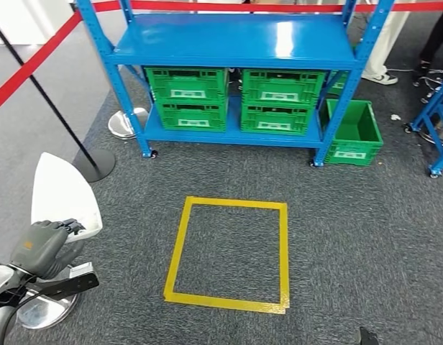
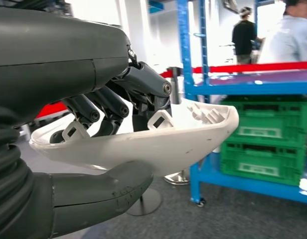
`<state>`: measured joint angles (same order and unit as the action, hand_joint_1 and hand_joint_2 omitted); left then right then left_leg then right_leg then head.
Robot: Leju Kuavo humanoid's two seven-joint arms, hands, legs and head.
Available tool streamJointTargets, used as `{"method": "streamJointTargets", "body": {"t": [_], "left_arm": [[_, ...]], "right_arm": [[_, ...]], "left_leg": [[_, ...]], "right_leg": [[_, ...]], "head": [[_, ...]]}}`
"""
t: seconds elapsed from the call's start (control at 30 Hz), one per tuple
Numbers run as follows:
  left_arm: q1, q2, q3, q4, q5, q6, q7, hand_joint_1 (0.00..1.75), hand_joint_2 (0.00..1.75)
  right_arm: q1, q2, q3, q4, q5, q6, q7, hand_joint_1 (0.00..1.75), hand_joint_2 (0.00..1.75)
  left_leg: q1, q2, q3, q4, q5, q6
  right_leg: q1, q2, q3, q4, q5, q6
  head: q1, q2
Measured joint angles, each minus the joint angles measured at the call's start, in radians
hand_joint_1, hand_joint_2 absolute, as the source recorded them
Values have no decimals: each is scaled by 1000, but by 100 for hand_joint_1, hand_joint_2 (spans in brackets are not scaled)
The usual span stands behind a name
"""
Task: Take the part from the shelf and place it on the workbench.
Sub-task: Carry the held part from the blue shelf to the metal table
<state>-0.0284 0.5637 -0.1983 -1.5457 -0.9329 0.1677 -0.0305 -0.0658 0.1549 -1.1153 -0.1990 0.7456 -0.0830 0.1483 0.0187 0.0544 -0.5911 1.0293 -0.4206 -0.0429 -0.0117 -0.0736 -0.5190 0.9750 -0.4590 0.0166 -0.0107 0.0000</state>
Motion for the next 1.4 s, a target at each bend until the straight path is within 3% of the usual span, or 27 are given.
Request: {"method": "streamJointTargets", "body": {"t": [0.07,0.13,0.17,0.23,0.3,0.33,0.37,0.4,0.43,0.5,0.53,0.6,0.63,0.67,0.73,0.8,0.83,0.9,0.93,0.97,1.03,1.1,1.17,1.23,1.3,1.37,1.4], "left_arm": [[0,0,3,-8,0,1,0,175,175],[9,-1,5,-12,-1,2,0,175,175],[15,-1,6,-13,-1,2,0,175,175],[20,-1,6,-16,-2,0,0,175,175],[19,-3,5,-18,-7,-3,0,175,175],[20,-3,4,-18,-9,-5,0,175,175],[21,-4,2,-18,-11,-6,0,175,175],[23,-4,1,-18,-12,-7,0,175,175],[23,-4,1,-18,-13,-7,0,175,175],[22,-3,1,-18,-13,-7,0,175,175],[22,-3,1,-18,-13,-7,0,175,175],[25,-3,2,-19,-13,-6,0,175,175],[30,-3,4,-20,-14,-5,0,175,175],[37,-3,6,-22,-15,-4,1,175,175],[48,-2,14,-28,-18,-2,2,175,175],[54,-4,19,-34,-23,-1,4,175,175],[58,-6,21,-36,-27,-1,5,175,175],[72,-9,25,-39,-37,-1,7,175,175],[77,-11,26,-42,-40,-1,8,175,175],[81,-12,29,-46,-42,-1,8,175,175],[82,-13,33,-53,-47,-1,10,175,175],[82,-15,38,-58,-50,-1,11,175,175],[87,-17,42,-61,-50,-1,12,175,175],[89,-17,48,-65,-51,-1,13,175,175],[88,-18,51,-68,-51,0,14,175,175],[89,-21,51,-69,-51,0,15,175,175],[89,-22,51,-69,-51,0,15,175,175]], "right_arm": [[0,0,1,0,2,-3,0,0,0],[0,0,2,0,2,-6,1,0,0],[-1,-1,2,0,3,-8,1,0,0],[-2,-1,3,0,3,-8,1,0,0],[0,-1,4,0,4,-12,2,0,0],[1,-1,4,0,4,-15,2,0,0],[2,-2,4,0,5,-18,3,0,0],[3,-2,3,0,5,-20,3,0,0],[3,-2,3,0,6,-21,4,0,0],[2,-3,4,0,7,-27,6,0,0],[1,-3,4,0,8,-32,8,0,0],[1,-4,4,0,12,-41,11,0,0],[1,-4,4,0,15,-46,9,0,0],[0,-4,5,0,17,-52,5,0,0],[-1,-4,5,-1,21,-65,-6,0,0],[0,-4,5,-1,24,-77,-17,0,0],[1,-4,5,-1,25,-82,-22,0,0],[2,-4,5,-1,30,-92,-35,0,0],[1,-4,6,-1,32,-95,-40,0,0],[1,-4,7,-1,34,-98,-44,0,0],[-1,-5,11,-1,37,-101,-49,0,0],[-1,-6,13,-1,38,-102,-51,0,0],[-2,-6,13,-1,39,-101,-51,0,0],[-2,-5,14,-1,39,-98,-51,0,0],[-1,-4,15,-1,40,-94,-51,0,0],[2,-4,15,0,40,-92,-51,0,0],[3,-5,15,0,40,-92,-51,0,0]], "left_leg": [[-10,46,45,-83,12,6],[-12,28,45,-97,10,9],[-11,14,44,-98,13,13],[-7,-14,42,-100,17,23],[-7,-42,39,-100,20,31],[-8,-57,38,-100,20,33],[-10,-71,37,-100,21,34],[-11,-87,38,-99,21,34],[-12,-102,38,-99,21,34],[-13,-129,39,-99,22,31],[-13,-142,38,-97,23,28],[-11,-165,30,-98,29,17],[-9,-177,27,-100,32,11],[-8,-177,25,-101,33,6],[-11,-135,3,-63,6,-4],[-12,-83,-57,56,-58,-13],[-11,-74,-92,127,-87,-17],[-8,-68,-126,194,-94,-20],[-8,-64,-113,168,-70,-20],[-9,-50,-79,106,-34,-19],[-14,7,0,-37,20,-14],[-20,37,34,-102,31,-3],[-21,11,32,-108,31,11],[-17,-14,32,-112,35,23],[-14,-39,33,-114,37,31],[-14,-66,33,-114,37,34],[-13,-80,34,-114,36,34]], "right_leg": [[7,-22,4,0,-3,10],[10,-49,10,-5,-5,19],[9,-46,11,-3,-11,24],[5,4,-12,57,-53,32],[5,60,-78,202,-124,33],[7,68,-114,270,-148,31],[9,71,-136,308,-153,28],[11,73,-139,303,-136,24],[12,78,-122,256,-101,19],[12,121,-57,107,-24,8],[10,143,-30,49,-1,5],[9,163,-9,4,8,2],[10,152,-8,1,10,1],[9,141,-7,-1,12,-3],[5,117,-4,-9,17,-12],[4,90,-3,-12,18,-18],[4,76,-4,-12,17,-19],[4,49,-3,-12,14,-18],[3,36,-1,-12,12,-17],[3,24,2,-12,10,-14],[8,2,9,-12,3,-6],[16,-19,16,-14,-3,3],[17,-39,24,-20,-8,13],[13,-7,14,11,-36,22],[11,50,-40,133,-101,26],[11,71,-111,273,-151,26],[11,73,-129,298,-148,26]], "head": [[-1,0],[0,0],[2,0],[5,0],[9,0],[10,0],[10,0],[10,0],[10,0],[10,0],[9,0],[9,0],[9,0],[9,0],[4,0],[-1,0],[-1,0],[-1,0],[-1,0],[-1,0],[-2,0],[-1,0],[1,0],[4,0],[7,0],[7,0],[7,0]]}}
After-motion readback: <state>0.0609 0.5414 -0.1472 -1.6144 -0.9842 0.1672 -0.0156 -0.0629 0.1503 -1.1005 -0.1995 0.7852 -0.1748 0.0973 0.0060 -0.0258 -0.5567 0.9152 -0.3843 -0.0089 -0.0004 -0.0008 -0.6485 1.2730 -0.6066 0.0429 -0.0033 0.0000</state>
